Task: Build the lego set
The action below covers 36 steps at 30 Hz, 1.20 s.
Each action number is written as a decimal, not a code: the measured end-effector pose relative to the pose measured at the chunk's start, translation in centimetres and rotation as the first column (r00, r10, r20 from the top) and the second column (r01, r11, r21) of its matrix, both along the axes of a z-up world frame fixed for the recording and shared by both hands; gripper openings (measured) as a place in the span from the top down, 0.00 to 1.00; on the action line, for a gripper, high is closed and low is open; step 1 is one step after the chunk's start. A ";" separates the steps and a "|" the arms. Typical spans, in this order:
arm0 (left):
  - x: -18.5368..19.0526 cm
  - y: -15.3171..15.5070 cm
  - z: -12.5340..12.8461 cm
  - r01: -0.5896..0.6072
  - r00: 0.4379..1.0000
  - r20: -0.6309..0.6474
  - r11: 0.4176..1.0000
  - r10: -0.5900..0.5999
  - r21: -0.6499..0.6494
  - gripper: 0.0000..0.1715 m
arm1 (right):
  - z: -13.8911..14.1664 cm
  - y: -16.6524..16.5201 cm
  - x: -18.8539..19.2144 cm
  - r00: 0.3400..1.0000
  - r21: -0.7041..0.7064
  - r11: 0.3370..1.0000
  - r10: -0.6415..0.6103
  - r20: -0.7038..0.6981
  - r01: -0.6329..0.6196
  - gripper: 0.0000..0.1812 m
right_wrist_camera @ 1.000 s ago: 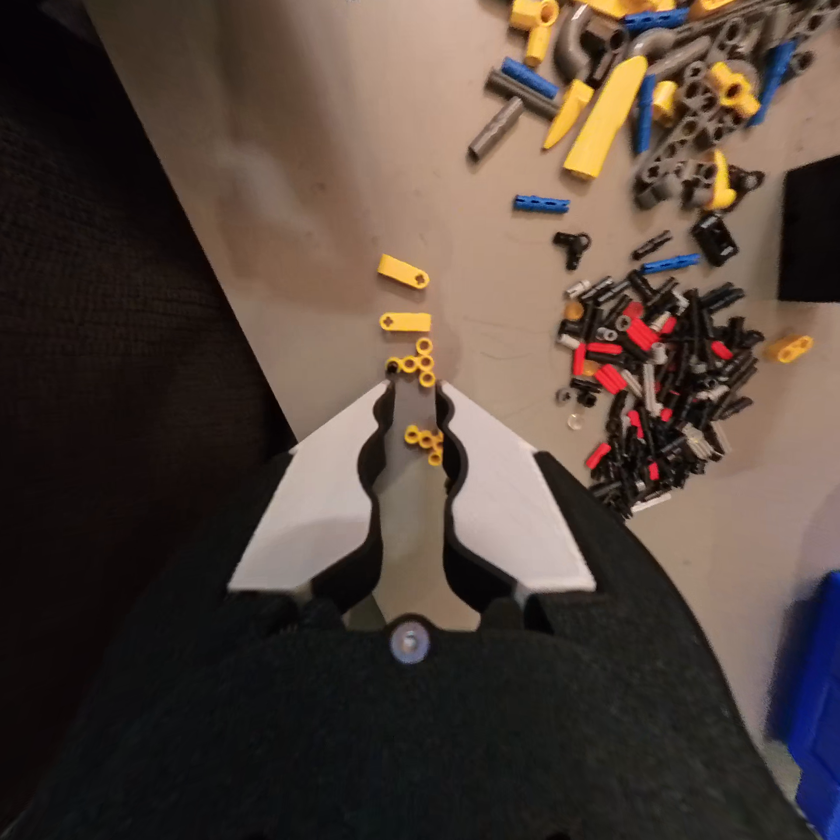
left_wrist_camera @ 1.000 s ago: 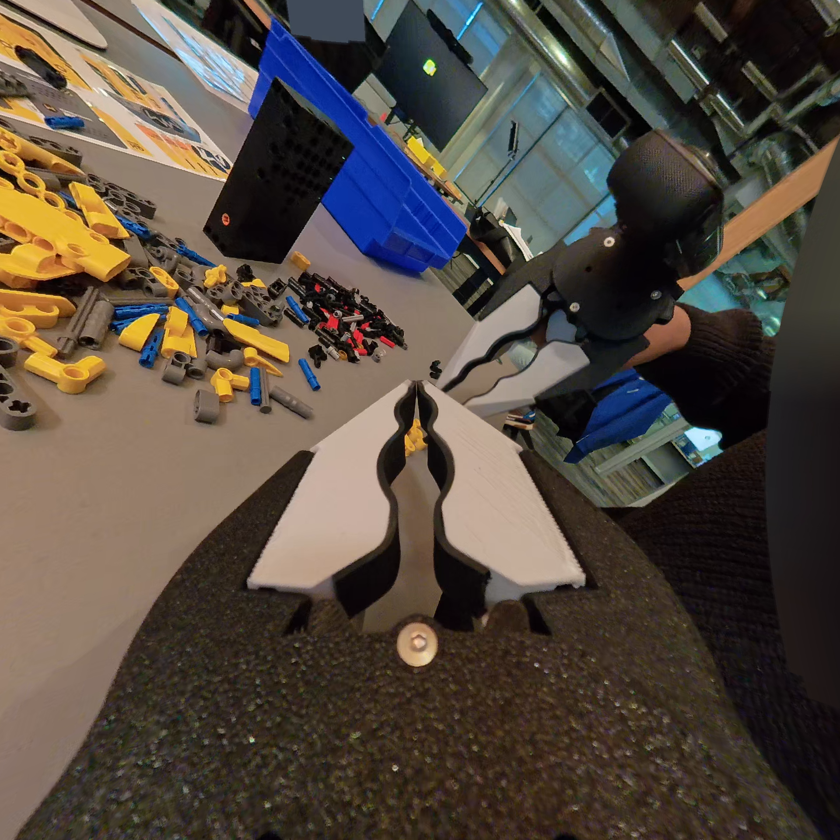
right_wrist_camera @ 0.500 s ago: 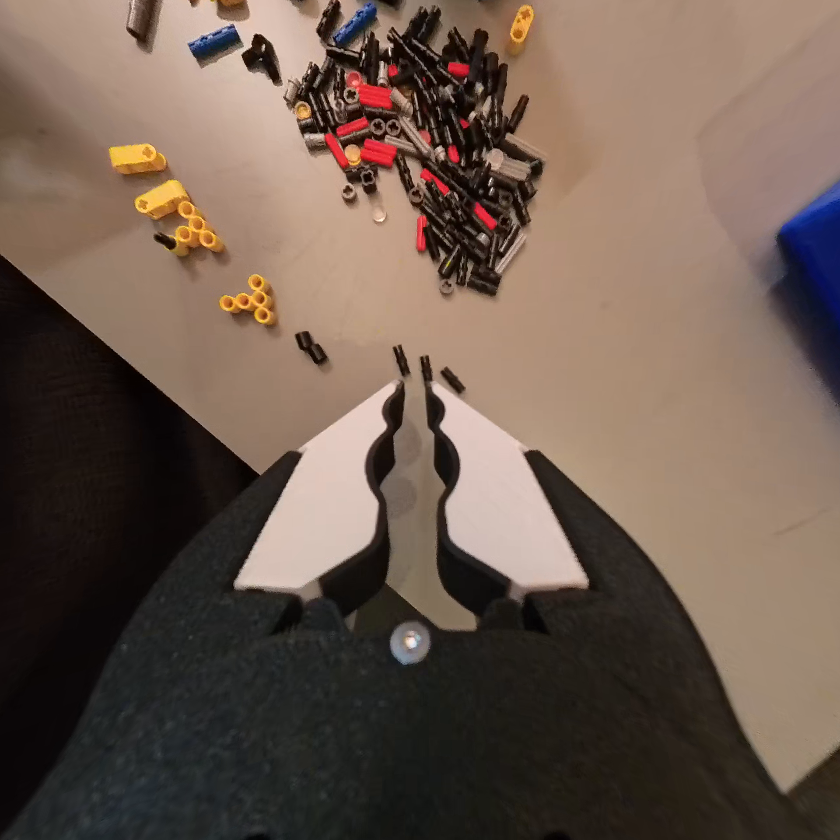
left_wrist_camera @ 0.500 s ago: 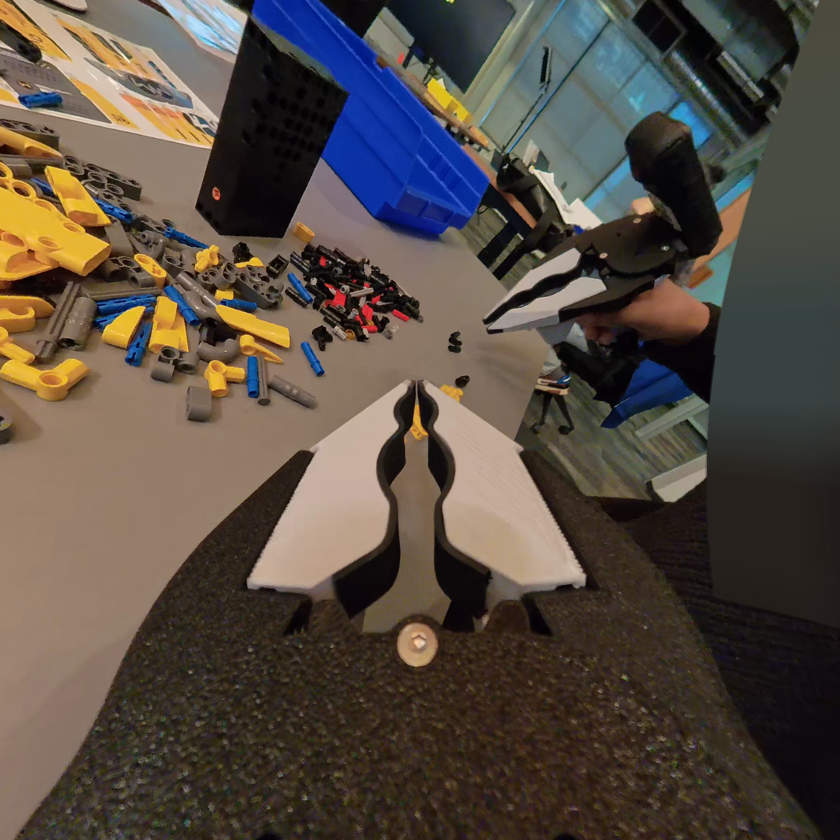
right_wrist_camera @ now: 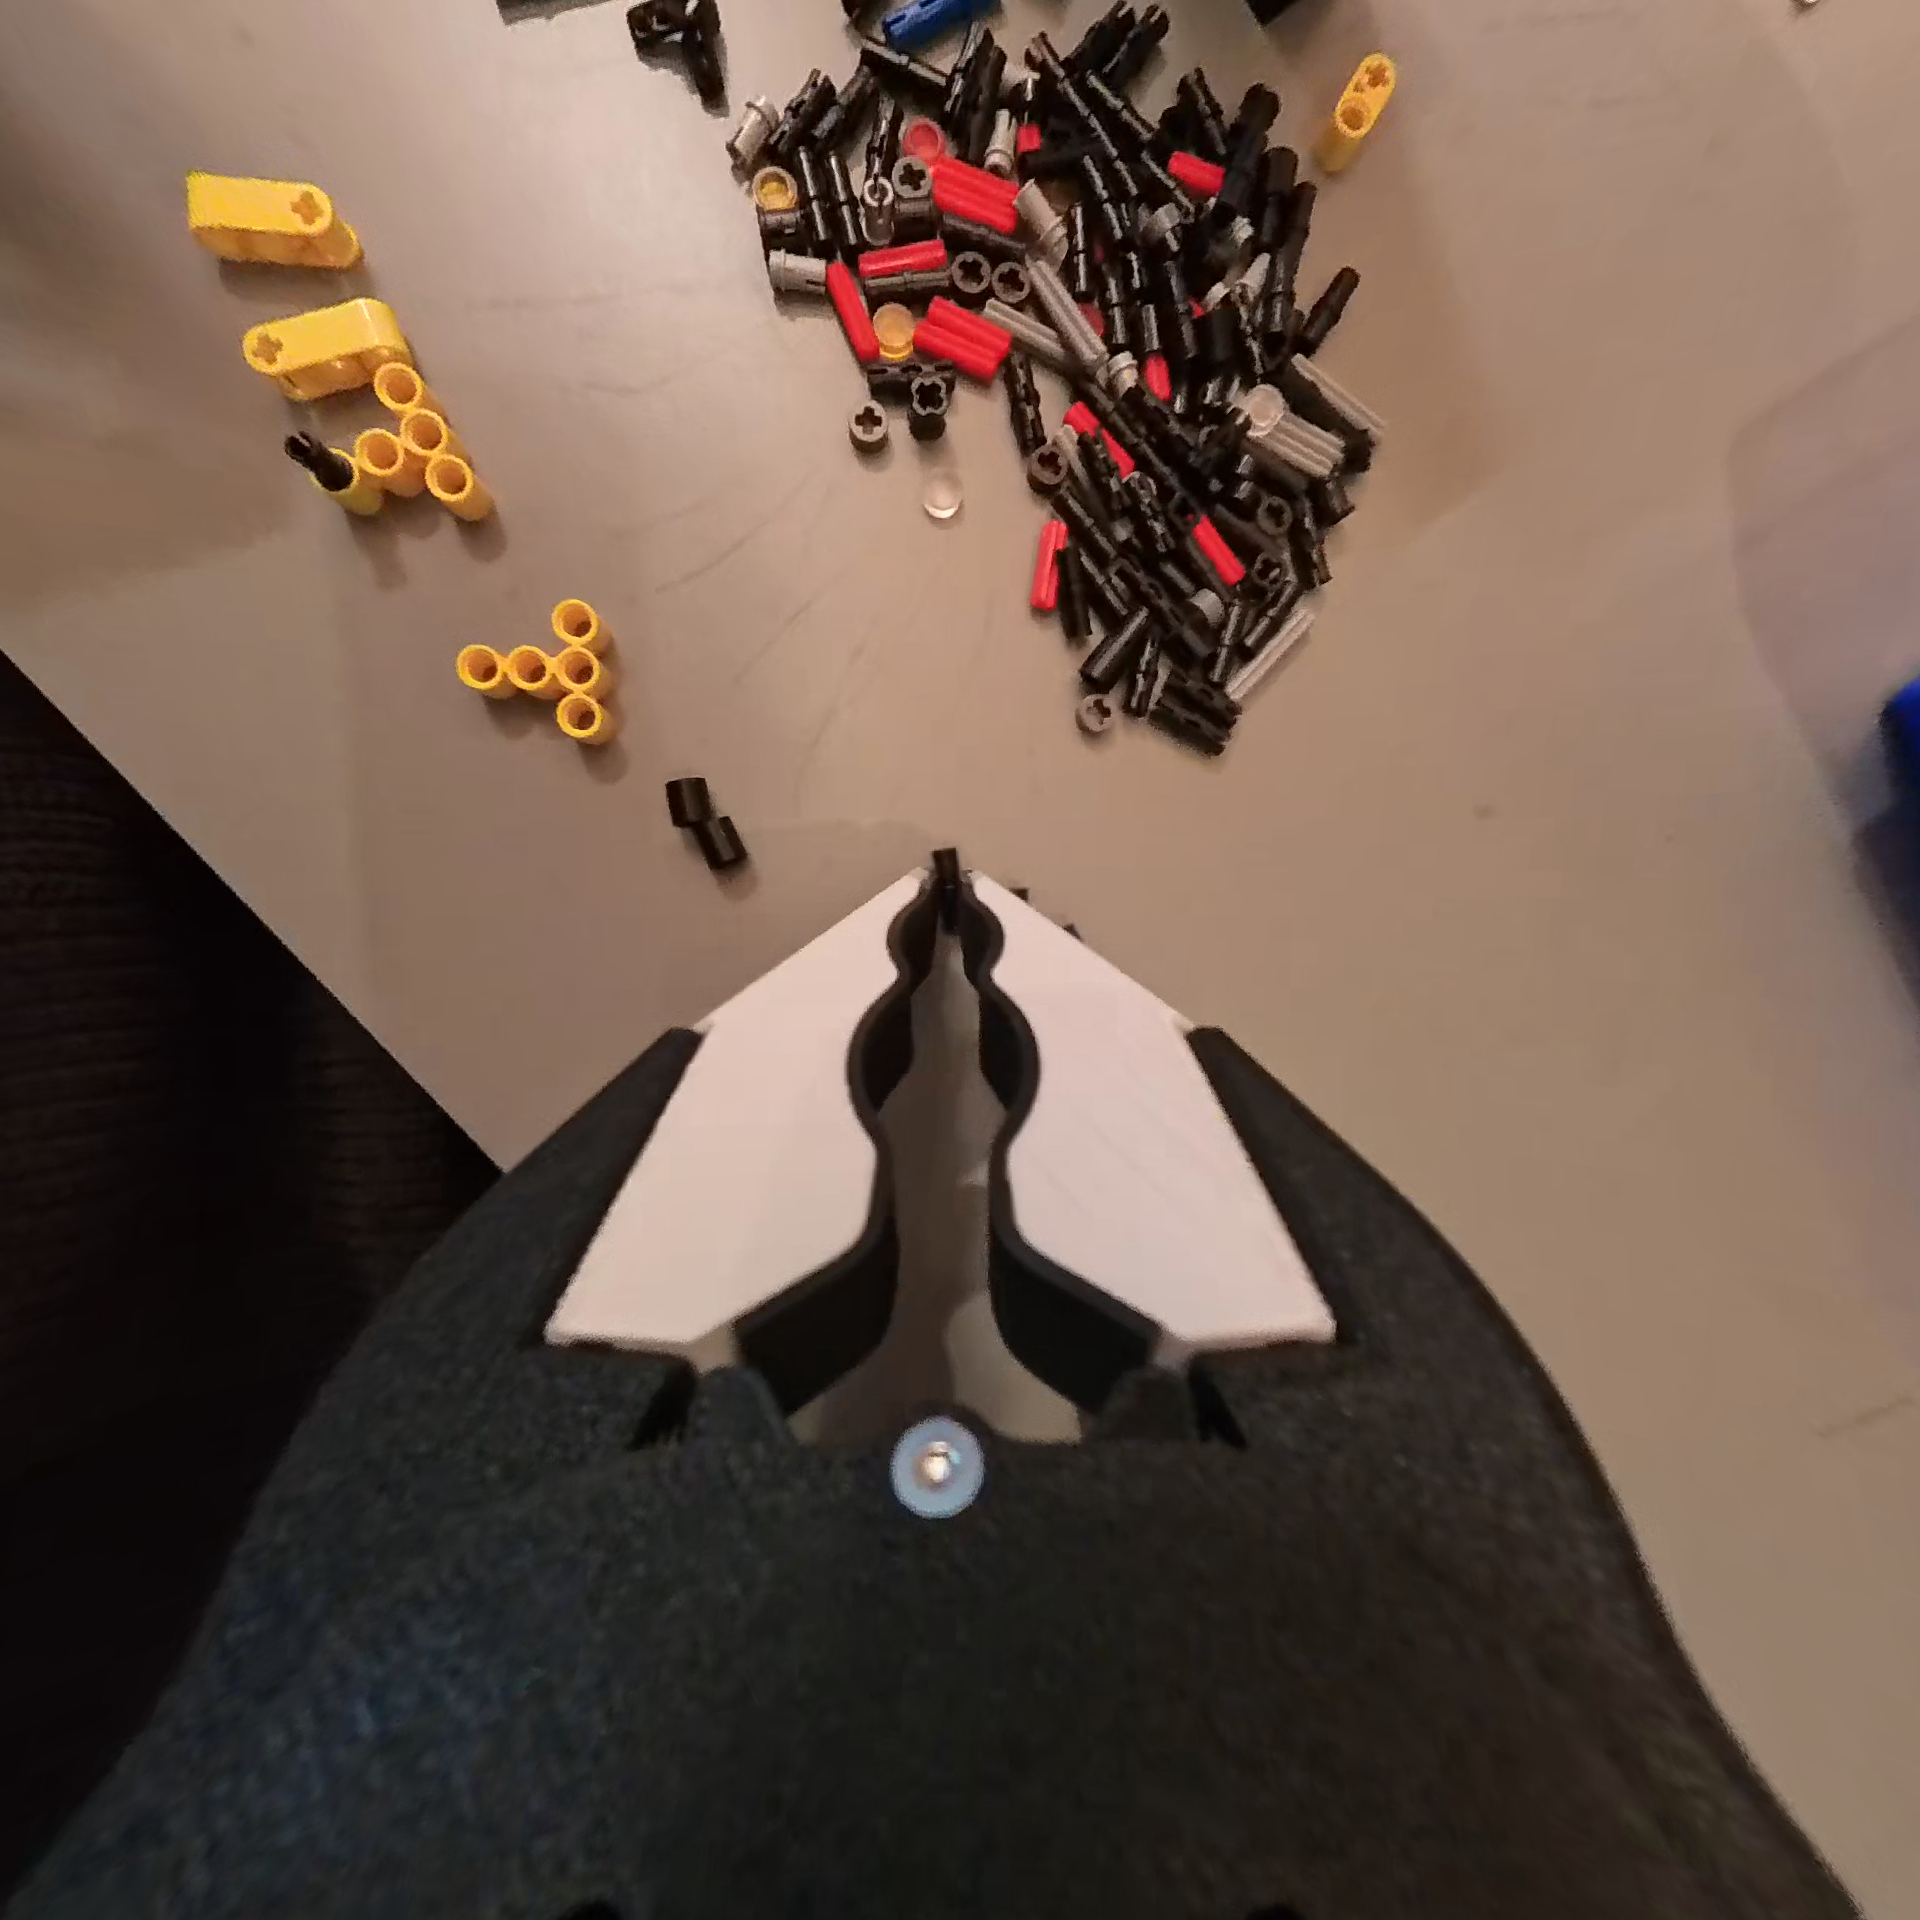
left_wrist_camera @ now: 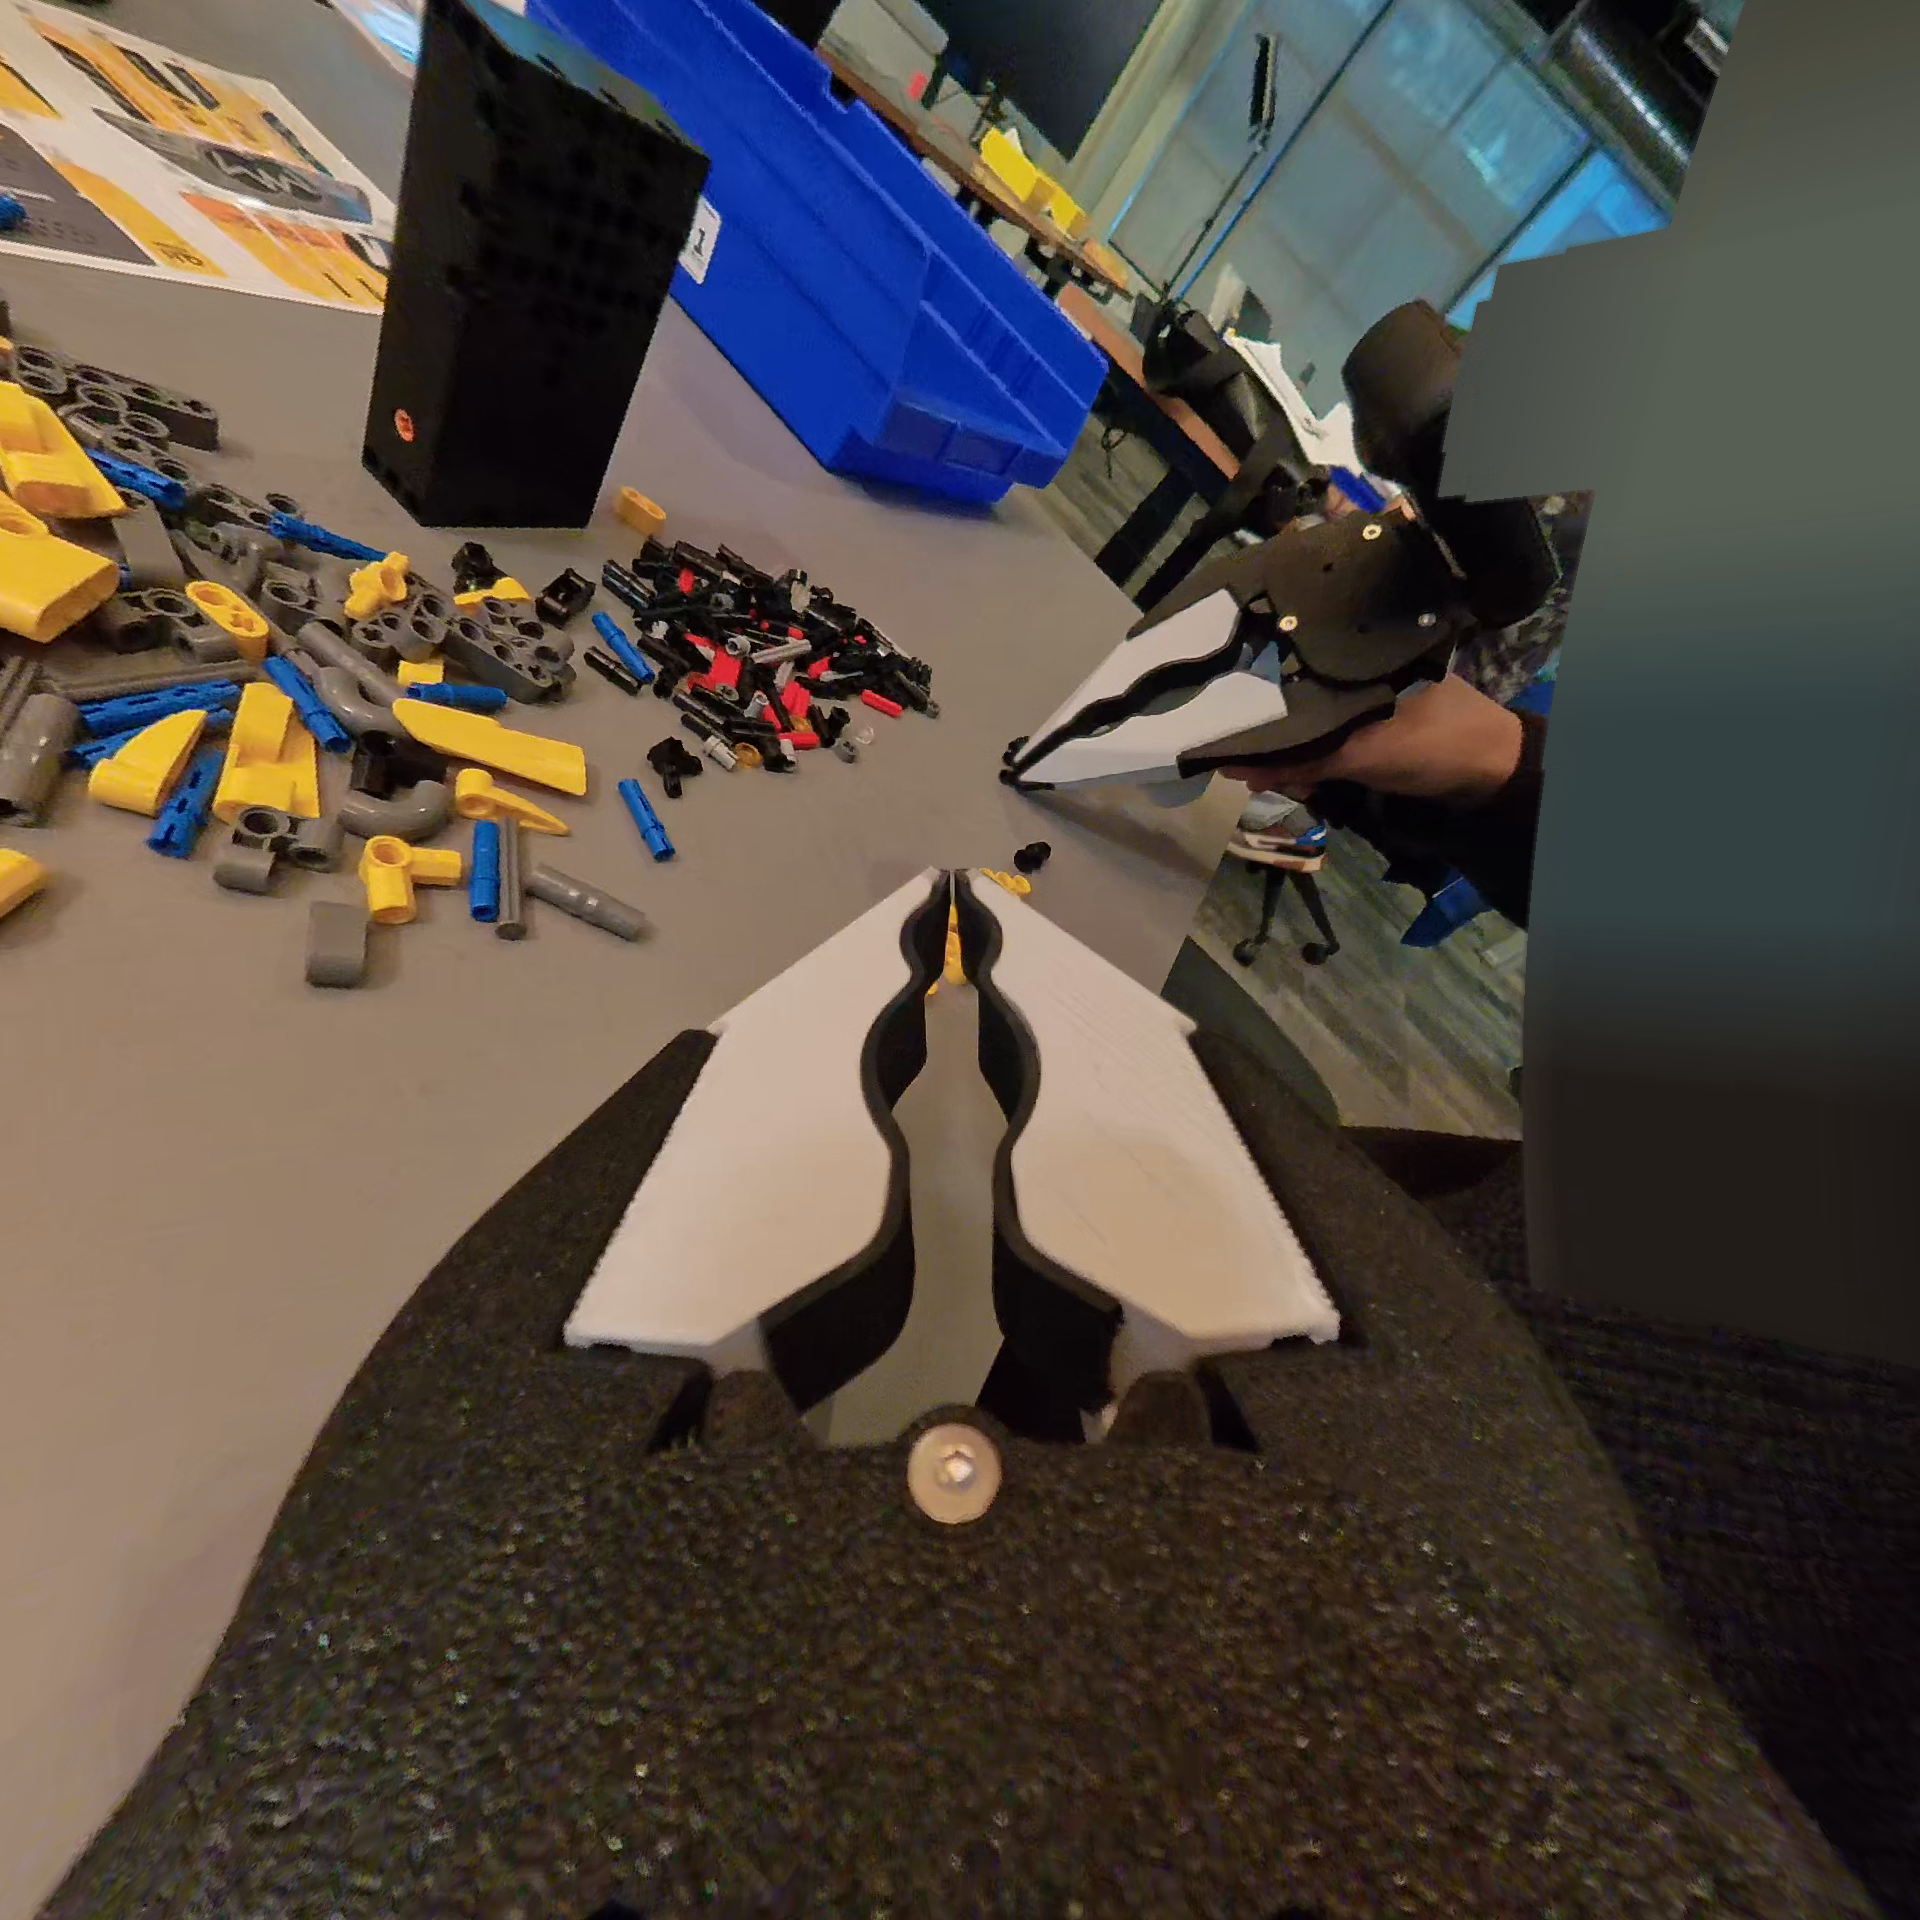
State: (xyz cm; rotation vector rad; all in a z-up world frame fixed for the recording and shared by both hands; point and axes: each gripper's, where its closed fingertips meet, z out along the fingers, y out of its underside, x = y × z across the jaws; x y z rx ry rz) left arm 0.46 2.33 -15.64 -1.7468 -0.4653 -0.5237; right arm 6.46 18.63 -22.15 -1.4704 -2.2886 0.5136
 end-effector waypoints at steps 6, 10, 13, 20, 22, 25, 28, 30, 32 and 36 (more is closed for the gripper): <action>0.6 0.6 0.9 0.018 0.999 -0.028 1.000 -0.019 -0.008 1.00 | 0.0 -0.1 -0.3 1.000 0.004 1.000 0.026 -0.006 -0.026 0.98; 0.8 0.9 1.1 0.031 0.999 -0.044 0.999 -0.031 -0.014 1.00 | -0.1 -0.3 -0.6 0.999 0.000 0.999 0.041 0.001 -0.041 0.97; 0.3 0.9 1.0 0.011 0.999 -0.051 1.000 -0.012 -0.019 0.99 | -0.3 -0.7 -0.8 0.998 -0.004 0.998 0.056 0.000 -0.056 0.97; -0.2 1.1 1.2 -0.020 1.000 -0.003 1.000 0.020 -0.005 0.99 | 1.8 -2.7 -1.7 0.991 -0.140 0.984 0.095 -0.098 -0.108 0.97; -0.4 1.4 1.4 -0.046 0.999 0.009 0.999 0.046 0.011 0.99 | 4.9 -5.7 -2.1 0.960 -0.227 0.949 0.165 -0.226 -0.217 0.97; 0.9 2.4 2.0 0.004 0.995 0.099 0.998 -0.010 0.061 0.99 | 8.2 -9.4 -2.1 0.880 -0.199 0.906 0.279 -0.385 -0.374 0.97; 2.4 3.7 1.9 0.055 0.982 0.176 0.996 -0.067 0.072 0.92 | 8.9 -11.6 -1.9 0.810 -0.120 0.878 0.365 -0.460 -0.464 0.97; 3.6 4.3 1.9 0.105 0.973 0.199 0.991 -0.119 0.078 0.90 | 9.2 -12.1 -2.0 0.774 -0.080 0.870 0.387 -0.501 -0.487 0.97; 3.9 4.6 1.8 0.106 0.970 0.210 0.992 -0.119 0.071 0.91 | 9.2 -12.1 -2.2 0.756 -0.053 0.869 0.396 -0.521 -0.492 0.97; 4.2 4.7 2.3 0.133 0.957 0.244 0.986 -0.153 0.098 0.91 | 9.6 -12.0 -2.0 0.735 -0.066 0.862 0.386 -0.557 -0.503 0.97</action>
